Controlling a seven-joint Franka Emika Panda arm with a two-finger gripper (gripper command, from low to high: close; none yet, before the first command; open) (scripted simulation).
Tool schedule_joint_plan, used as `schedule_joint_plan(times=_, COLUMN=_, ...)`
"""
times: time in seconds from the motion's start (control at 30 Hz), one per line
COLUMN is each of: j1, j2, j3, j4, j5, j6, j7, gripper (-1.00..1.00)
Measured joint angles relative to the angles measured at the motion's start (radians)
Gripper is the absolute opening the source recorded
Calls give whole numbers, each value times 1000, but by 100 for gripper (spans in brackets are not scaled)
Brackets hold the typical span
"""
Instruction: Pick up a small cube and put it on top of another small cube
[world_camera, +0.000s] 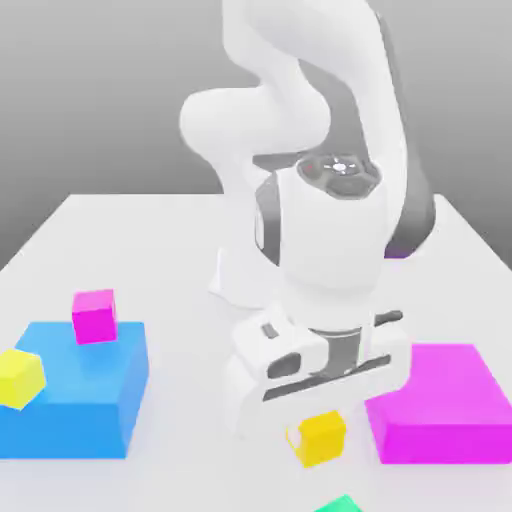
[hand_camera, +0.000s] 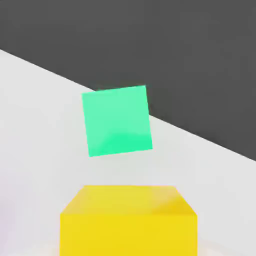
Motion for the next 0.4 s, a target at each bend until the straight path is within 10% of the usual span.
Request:
schedule_joint_plan(times=0.2, j1=-11, j2=135, j3=29, j4=103, j5=-7, j6=30, j7=-162, gripper=-100)
schedule_joint_plan(times=0.23, j1=-10, j2=169, j3=27, j4=107, j5=-9, j6=59, j7=-162, gripper=100)
schedule_joint_plan(times=0.4, j1=-10, j2=169, j3=27, j4=107, j5=-9, j6=59, j7=-162, gripper=100)
